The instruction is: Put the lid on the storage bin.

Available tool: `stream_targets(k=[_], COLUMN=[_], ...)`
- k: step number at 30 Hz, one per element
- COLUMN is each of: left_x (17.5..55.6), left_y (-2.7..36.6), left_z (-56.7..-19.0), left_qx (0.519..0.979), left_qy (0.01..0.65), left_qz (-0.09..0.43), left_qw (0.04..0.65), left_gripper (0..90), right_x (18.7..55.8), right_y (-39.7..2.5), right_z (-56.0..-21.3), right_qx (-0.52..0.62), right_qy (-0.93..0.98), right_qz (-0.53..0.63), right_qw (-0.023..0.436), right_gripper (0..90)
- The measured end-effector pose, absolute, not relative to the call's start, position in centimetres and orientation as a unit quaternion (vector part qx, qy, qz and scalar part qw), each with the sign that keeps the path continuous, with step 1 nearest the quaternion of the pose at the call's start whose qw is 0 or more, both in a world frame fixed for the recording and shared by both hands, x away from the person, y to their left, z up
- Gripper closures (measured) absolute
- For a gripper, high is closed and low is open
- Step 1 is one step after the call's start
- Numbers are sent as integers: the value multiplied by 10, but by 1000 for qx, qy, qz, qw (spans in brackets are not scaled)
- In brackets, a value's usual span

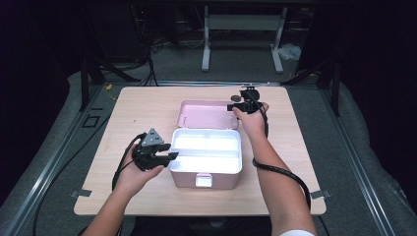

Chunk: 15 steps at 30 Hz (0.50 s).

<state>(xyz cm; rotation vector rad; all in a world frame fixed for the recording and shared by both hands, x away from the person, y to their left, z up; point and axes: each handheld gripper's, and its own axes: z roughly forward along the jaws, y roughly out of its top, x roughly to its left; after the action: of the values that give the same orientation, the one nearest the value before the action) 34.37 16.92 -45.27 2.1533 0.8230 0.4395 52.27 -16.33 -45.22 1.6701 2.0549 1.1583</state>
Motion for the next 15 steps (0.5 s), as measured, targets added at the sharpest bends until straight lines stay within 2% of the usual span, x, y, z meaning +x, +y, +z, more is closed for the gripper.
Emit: stream_targets(k=[4, 11, 15], left_x=[344, 345, 346], left_y=[169, 169, 168], left_z=[-453, -454, -454], left_qx=[846, 845, 845], left_qy=[325, 327, 327], left_qz=[172, 174, 174], left_qw=[387, 386, 385], left_gripper=[558, 558, 558], right_x=[524, 528, 529], right_y=[-170, -180, -178], right_z=[-455, -472, -475], right_qx=[588, 600, 598], right_qy=[700, 693, 697], right_qz=[387, 395, 391], right_qw=[121, 60, 58], right_gripper=[478, 451, 445])
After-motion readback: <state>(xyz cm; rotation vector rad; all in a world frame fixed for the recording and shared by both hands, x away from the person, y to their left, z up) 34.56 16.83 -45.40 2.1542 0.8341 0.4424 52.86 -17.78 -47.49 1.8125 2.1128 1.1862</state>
